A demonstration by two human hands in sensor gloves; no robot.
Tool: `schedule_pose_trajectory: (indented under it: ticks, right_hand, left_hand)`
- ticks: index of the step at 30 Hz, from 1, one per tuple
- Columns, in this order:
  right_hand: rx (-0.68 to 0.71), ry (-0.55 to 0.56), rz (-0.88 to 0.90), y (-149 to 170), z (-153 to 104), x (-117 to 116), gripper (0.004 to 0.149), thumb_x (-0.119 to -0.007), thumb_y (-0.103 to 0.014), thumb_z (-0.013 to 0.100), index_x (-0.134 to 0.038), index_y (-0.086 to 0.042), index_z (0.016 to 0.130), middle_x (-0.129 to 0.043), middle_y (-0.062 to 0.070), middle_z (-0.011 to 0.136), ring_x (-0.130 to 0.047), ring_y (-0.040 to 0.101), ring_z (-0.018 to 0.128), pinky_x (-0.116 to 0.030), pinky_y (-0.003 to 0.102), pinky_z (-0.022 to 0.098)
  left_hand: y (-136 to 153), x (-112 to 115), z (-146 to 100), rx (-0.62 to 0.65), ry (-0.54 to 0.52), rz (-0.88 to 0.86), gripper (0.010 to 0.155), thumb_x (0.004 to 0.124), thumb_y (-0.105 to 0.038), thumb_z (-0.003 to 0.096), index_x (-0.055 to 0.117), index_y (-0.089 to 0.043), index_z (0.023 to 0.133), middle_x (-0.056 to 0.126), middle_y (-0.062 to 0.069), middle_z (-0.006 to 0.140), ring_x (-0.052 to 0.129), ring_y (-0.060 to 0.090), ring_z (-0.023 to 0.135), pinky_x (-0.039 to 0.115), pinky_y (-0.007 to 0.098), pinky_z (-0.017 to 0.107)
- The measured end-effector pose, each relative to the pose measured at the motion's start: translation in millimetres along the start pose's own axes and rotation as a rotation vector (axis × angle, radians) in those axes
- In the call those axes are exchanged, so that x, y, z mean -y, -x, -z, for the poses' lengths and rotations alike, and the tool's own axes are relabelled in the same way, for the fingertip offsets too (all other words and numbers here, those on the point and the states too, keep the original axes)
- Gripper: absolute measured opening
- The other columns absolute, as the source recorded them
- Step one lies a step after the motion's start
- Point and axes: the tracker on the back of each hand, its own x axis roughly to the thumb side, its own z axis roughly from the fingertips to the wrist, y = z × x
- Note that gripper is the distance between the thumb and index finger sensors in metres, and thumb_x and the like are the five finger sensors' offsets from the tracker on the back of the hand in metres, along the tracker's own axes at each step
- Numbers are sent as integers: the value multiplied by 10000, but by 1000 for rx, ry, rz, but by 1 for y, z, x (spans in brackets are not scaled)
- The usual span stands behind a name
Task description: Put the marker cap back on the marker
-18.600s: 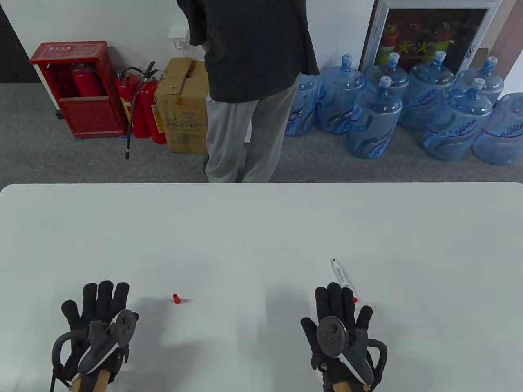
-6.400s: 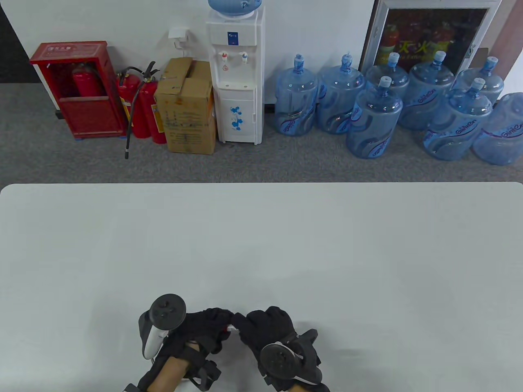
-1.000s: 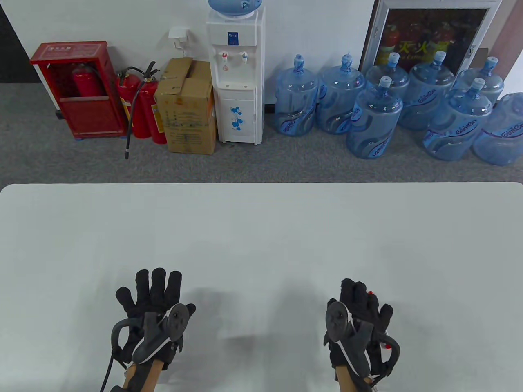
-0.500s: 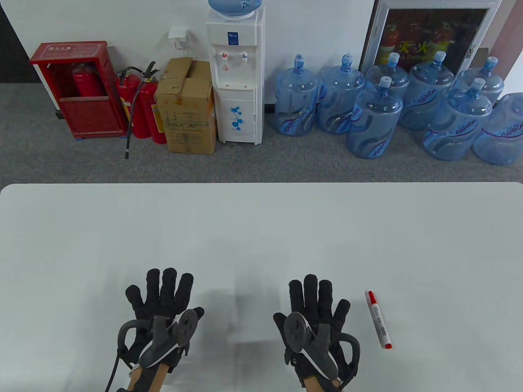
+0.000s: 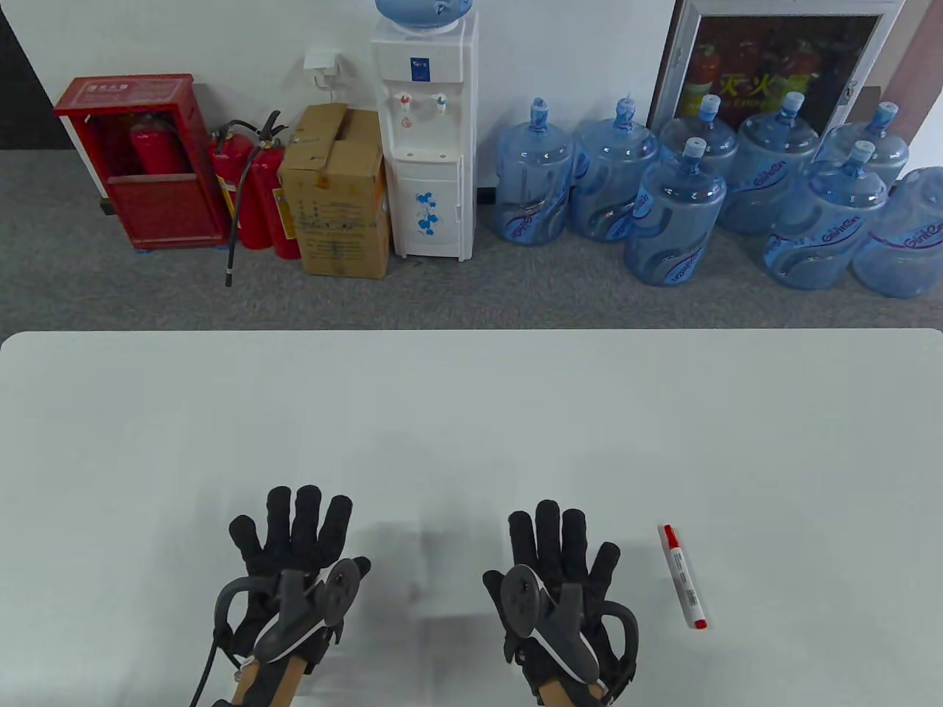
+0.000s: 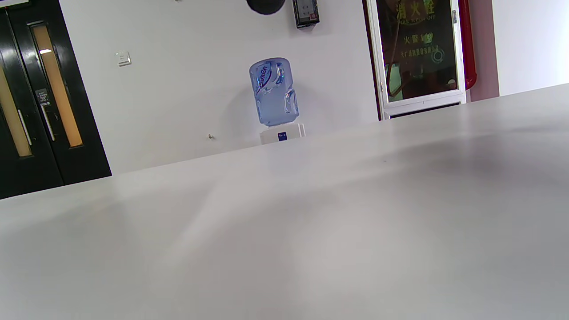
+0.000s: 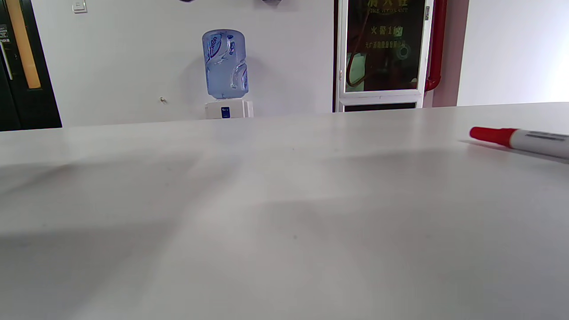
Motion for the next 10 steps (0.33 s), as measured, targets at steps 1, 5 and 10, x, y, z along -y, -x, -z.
schedule_pose_trajectory:
  ticks: [1, 5, 10]
  right_hand:
    - [-1, -1, 0, 0, 0, 0, 784, -409, -723, 388, -180, -428, 1078, -116, -67, 1189, -176, 256, 1116, -235, 616, 712]
    - [9, 5, 3, -1, -1, 0, 784, -420, -720, 387, -193, -428, 1078, -129, -69, 1191, -188, 256, 1117, -237, 616, 713]
    - [12, 4, -2, -2, 0, 0, 782, -424, -719, 389, -197, -429, 1079, -132, -68, 1192, -193, 257, 1118, -239, 617, 713]
  left_hand:
    - [0, 0, 0, 0, 0, 0, 816, 439, -702, 432, 152, -360, 1115, 265, 109, 1269, 172, 474, 1157, 155, 791, 660]
    - [0, -1, 0, -1, 0, -1, 818, 439, -701, 432, 156, -357, 1118, 264, 109, 1271, 174, 474, 1158, 155, 792, 659]
    - [0, -1, 0, -1, 9, -1, 817, 439, -701, 432, 161, -357, 1118, 271, 109, 1270, 177, 475, 1159, 154, 793, 659]
